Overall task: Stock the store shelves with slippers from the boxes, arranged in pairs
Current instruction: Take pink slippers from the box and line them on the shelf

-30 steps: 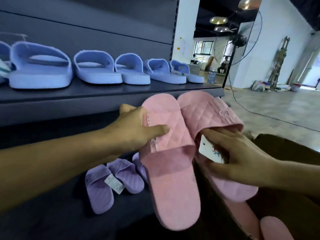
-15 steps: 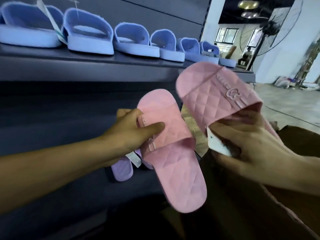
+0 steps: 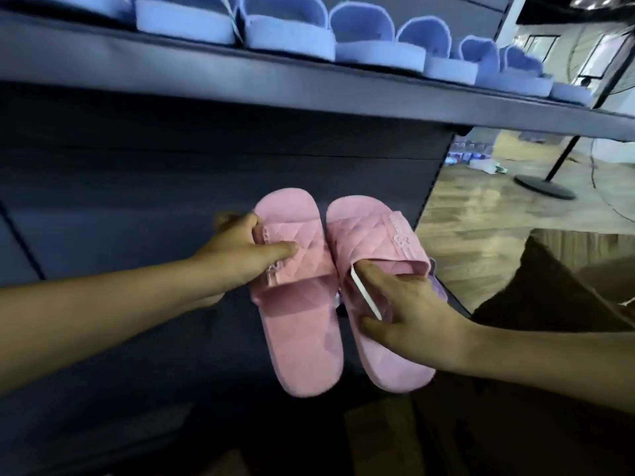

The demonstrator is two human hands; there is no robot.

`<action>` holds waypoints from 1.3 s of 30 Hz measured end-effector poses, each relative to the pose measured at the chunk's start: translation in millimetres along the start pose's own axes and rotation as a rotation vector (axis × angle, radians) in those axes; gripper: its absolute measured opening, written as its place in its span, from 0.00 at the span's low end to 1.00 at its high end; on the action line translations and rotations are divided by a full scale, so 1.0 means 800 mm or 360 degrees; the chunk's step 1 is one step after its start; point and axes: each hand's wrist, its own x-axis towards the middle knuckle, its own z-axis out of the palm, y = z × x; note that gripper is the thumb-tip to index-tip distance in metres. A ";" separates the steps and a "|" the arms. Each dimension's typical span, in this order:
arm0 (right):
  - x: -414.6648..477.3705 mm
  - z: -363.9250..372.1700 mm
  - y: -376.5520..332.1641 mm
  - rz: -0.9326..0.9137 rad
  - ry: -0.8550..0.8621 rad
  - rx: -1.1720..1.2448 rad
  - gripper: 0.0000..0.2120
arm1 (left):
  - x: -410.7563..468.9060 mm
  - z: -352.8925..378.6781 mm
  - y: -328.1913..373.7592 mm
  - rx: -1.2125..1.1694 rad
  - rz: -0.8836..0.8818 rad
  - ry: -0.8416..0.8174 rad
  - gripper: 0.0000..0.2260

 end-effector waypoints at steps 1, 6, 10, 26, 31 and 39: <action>0.012 0.023 0.001 0.0030 -0.0026 0.0019 0.18 | 0.008 0.000 -0.016 0.0057 -0.0005 0.0022 0.16; 0.074 0.149 -0.001 0.0195 -0.0155 0.0325 0.11 | 0.041 -0.004 -0.113 0.0351 -0.0131 0.0128 0.18; 0.105 0.238 -0.022 0.0144 -0.0278 0.0435 0.15 | 0.046 -0.020 -0.202 0.0550 -0.0288 0.0109 0.21; 0.162 0.342 0.002 0.0301 -0.0204 0.0049 0.19 | 0.063 -0.035 -0.327 0.0744 -0.0218 -0.0109 0.26; 0.138 0.353 -0.019 0.0310 -0.0453 -0.0040 0.31 | 0.046 -0.013 -0.343 0.0970 0.0074 -0.0248 0.45; 0.137 0.355 0.002 -0.0048 -0.0755 -0.0099 0.33 | 0.058 0.028 -0.346 0.1194 -0.0146 -0.0280 0.32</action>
